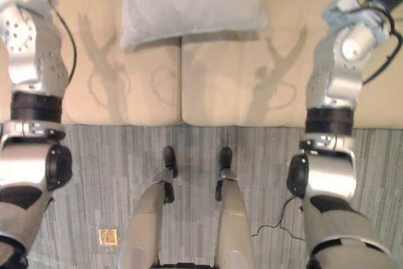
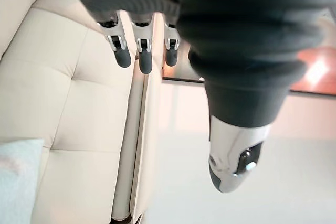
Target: Pick up cushions and gather them together orderly.
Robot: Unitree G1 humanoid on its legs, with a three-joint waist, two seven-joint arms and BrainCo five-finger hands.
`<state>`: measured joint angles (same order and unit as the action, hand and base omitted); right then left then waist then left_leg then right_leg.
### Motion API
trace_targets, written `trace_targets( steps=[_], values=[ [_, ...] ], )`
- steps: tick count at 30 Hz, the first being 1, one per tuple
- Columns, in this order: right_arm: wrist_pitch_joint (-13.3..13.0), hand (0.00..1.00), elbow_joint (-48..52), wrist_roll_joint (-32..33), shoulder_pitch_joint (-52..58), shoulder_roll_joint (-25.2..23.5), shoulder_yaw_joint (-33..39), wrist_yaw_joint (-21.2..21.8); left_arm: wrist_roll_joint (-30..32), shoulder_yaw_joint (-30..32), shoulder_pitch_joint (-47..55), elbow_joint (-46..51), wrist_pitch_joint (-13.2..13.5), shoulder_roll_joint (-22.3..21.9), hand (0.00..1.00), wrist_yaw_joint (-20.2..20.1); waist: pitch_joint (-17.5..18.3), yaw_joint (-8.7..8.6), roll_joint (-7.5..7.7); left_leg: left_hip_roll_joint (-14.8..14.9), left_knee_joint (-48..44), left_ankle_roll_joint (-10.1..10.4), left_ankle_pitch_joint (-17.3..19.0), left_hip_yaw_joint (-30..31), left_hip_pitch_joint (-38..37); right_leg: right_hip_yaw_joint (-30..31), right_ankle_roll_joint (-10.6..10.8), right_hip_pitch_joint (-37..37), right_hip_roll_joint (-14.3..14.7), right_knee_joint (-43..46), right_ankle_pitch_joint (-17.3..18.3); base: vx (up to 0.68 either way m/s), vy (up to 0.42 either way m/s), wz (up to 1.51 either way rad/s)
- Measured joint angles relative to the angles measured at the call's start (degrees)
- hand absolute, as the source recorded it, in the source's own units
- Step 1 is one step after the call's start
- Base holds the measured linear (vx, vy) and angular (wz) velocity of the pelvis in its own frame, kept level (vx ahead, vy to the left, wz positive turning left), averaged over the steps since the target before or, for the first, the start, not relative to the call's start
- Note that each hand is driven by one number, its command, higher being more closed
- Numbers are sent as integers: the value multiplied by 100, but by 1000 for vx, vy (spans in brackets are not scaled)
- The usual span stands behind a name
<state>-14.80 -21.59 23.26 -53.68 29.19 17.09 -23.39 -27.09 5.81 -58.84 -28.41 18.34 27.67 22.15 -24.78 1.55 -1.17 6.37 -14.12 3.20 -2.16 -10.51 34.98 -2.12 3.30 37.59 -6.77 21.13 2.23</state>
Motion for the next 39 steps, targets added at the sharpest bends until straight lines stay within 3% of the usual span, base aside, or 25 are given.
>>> trace_targets(
  steps=[3,5,11,15,20,28,35,38,39],
  values=[
    [-15,0,693,-1,1611,-424,248,218,134,-46,1423,658,-4,-661,0,-139,29,16,29,34,103,5,2,45,-393,-107,-50,-423,42,-57,55,-16,-69,9],
    [-64,0,1194,-32,2745,-975,306,424,433,-277,2477,970,-11,-1236,0,-272,96,13,104,31,153,25,20,49,-604,-127,-45,-639,44,-111,74,0,0,0],
    [-4,0,1309,-337,4776,-2262,248,1080,1047,-872,4578,1068,-254,-2148,0,-1072,268,29,279,13,169,18,173,67,-1186,-203,-19,-1307,29,-223,185,46,-4,4],
    [133,0,196,-589,6057,-2760,-78,1489,1578,-758,5997,4,-506,-2521,0,-1557,1087,43,318,18,192,37,441,38,-1839,-242,0,-2023,15,-406,356,101,16,-2],
    [409,0,-1177,-994,6491,-3005,-216,1753,2051,-231,6382,-1580,-745,-2664,0,-1715,1691,41,298,-16,392,90,547,-7,-2433,-259,56,-2608,-18,-631,469,83,17,-2],
    [636,0,-2310,-1221,6560,-3066,-192,1904,2598,1,6520,-2407,-812,-2622,0,-1744,2029,48,288,-70,802,122,507,-108,-3131,-226,107,-3218,-19,-1062,395,59,14,-5],
    [758,0,-2728,-1443,6197,-3057,-239,1898,2703,-15,6368,-2600,-821,-2622,0,-1737,1973,56,293,-62,735,101,539,-322,-3296,-6,260,-3296,-2,-1022,230,33,25,-19],
    [759,0,-2732,-1451,5951,-3074,-456,1877,2705,-25,6162,-2619,-912,-2634,0,-1730,1916,60,315,98,208,29,728,-370,-2915,-85,350,-2843,56,-461,108,-140,5,-11],
    [763,0,-2725,-1452,5814,-3087,-456,1873,2705,6,6154,-2593,-914,-2677,0,-1734,1904,113,283,216,182,-11,712,-402,-2799,-73,344,-2725,76,-192,211,-183,6,3]
  ],
)
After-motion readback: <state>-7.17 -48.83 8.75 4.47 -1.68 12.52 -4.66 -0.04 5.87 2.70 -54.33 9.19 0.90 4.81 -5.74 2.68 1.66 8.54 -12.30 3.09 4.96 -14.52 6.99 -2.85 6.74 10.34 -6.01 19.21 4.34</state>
